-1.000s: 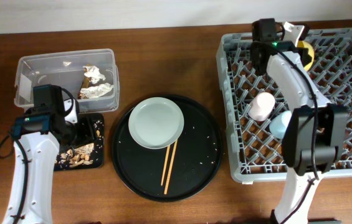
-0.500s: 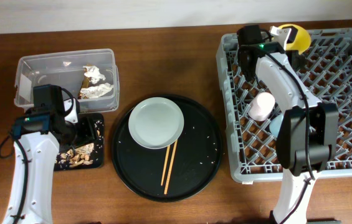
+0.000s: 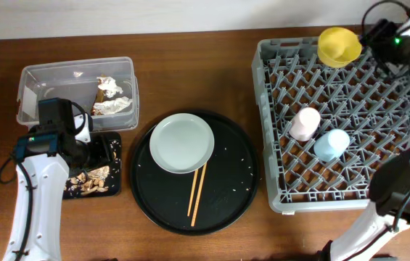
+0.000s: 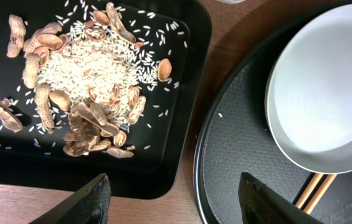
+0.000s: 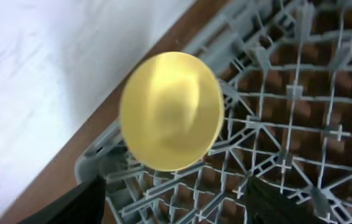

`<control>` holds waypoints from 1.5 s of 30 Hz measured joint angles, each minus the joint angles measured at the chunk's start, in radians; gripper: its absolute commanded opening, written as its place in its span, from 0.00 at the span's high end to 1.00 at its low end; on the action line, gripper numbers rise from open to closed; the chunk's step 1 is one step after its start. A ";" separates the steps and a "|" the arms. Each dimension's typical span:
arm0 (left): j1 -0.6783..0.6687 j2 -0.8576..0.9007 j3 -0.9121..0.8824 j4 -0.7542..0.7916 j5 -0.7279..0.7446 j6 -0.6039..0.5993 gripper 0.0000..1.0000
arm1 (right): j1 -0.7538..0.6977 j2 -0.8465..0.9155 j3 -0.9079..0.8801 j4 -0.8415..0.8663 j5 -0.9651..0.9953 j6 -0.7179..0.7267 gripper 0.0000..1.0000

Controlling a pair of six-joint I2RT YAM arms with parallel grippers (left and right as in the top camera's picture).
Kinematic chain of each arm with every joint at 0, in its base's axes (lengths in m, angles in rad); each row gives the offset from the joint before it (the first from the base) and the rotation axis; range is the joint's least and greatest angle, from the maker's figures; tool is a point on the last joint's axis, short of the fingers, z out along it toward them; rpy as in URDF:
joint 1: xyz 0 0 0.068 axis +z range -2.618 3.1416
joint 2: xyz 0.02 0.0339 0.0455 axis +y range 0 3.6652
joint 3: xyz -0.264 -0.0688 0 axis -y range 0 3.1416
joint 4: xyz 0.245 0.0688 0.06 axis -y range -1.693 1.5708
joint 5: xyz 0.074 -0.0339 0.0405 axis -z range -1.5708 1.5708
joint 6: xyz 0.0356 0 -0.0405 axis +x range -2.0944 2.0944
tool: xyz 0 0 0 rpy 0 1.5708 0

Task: Sort waste into correct bins and load items into the dishwasher rack
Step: 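Set the yellow bowl upright in the rack's back corner with the right gripper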

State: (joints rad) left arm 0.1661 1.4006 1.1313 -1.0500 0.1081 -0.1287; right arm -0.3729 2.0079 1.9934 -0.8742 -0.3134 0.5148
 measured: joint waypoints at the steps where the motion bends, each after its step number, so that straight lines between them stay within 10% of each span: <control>1: 0.000 0.000 0.000 0.000 0.000 0.000 0.35 | -0.011 0.018 0.000 -0.001 -0.006 0.033 0.28; 10: 0.000 0.000 0.000 -0.001 0.000 0.000 0.35 | -0.018 0.170 0.000 0.009 -0.025 0.111 0.29; 17: 0.000 0.000 0.000 0.000 0.008 0.000 0.35 | -0.005 0.210 0.000 0.052 -0.016 0.121 0.96; 25: 0.000 0.000 0.000 0.000 0.015 -0.003 0.35 | -0.005 0.210 0.000 0.013 -0.001 0.039 0.94; 28: 0.000 0.000 0.000 0.000 0.016 -0.003 0.35 | -0.005 0.210 0.000 0.016 0.005 0.023 0.63; 35: 0.000 0.000 0.000 0.000 0.016 -0.003 0.35 | 0.000 0.210 0.000 0.095 -0.003 0.024 0.55; 45: 0.000 0.000 0.000 0.000 0.016 -0.003 0.35 | 0.069 0.210 0.000 0.083 0.054 0.030 0.96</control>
State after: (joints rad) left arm 0.1661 1.4006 1.1313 -1.0504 0.1238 -0.1322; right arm -0.3035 2.2181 1.9934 -0.7910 -0.2592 0.5449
